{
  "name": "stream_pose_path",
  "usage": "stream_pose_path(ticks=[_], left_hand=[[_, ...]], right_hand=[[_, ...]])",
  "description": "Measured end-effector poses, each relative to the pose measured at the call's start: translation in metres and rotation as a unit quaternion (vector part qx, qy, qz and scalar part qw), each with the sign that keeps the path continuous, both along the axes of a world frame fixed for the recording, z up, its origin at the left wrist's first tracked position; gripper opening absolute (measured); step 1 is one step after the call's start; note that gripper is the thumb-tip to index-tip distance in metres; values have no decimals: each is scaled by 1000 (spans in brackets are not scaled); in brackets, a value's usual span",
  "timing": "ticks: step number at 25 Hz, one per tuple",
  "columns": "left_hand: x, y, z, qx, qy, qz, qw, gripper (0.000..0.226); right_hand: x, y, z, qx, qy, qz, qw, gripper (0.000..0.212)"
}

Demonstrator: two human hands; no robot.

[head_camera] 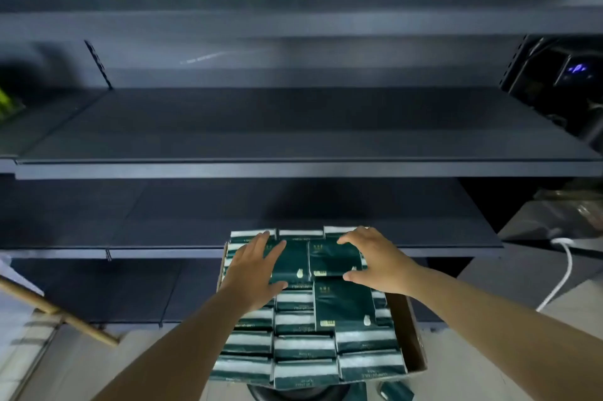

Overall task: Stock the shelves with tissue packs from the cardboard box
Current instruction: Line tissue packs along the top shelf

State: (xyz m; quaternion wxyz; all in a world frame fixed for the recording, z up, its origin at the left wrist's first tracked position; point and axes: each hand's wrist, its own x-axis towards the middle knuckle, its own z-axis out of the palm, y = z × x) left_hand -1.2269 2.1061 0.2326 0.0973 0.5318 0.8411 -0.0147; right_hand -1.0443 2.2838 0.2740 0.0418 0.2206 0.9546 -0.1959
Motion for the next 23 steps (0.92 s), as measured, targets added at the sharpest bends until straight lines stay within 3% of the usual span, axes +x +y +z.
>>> stream_pose_path(ticks=[6, 15, 23], left_hand=[[-1, 10, -61, -62, -15, -27, 998, 93], [-9, 10, -74, -61, 23, -60, 996, 110], [-7, 6, -71, -49, 34, -64, 996, 108]], right_hand=[[4, 2, -72, -81, -79, -25, 993, 70], [3, -6, -80, 20, -170, 31, 985, 81], [8, -16, -75, -72, -176, -46, 981, 82]])
